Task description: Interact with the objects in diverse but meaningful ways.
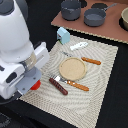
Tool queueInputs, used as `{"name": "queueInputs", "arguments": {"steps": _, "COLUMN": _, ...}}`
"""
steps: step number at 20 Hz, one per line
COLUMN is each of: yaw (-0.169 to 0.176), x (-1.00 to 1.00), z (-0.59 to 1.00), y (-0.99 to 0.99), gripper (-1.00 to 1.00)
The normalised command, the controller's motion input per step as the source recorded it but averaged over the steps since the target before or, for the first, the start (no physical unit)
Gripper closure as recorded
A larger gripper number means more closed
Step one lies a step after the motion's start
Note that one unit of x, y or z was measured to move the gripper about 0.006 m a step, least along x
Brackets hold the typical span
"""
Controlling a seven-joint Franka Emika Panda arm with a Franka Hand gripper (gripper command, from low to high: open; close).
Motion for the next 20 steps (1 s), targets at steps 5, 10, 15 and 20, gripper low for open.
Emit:
{"name": "queueInputs", "arguments": {"steps": 5, "yaw": 0.0, "x": 0.24, "z": -0.12, "y": 0.0, "gripper": -1.0}}
{"name": "queueInputs", "arguments": {"steps": 10, "yaw": 0.0, "x": 0.16, "z": 0.35, "y": -0.01, "gripper": -1.0}}
{"name": "queueInputs", "arguments": {"steps": 15, "yaw": -0.051, "x": 0.17, "z": 1.0, "y": 0.0, "gripper": -1.0}}
{"name": "queueInputs", "arguments": {"steps": 20, "yaw": -0.05, "x": 0.51, "z": 0.97, "y": 0.0, "gripper": -1.0}}
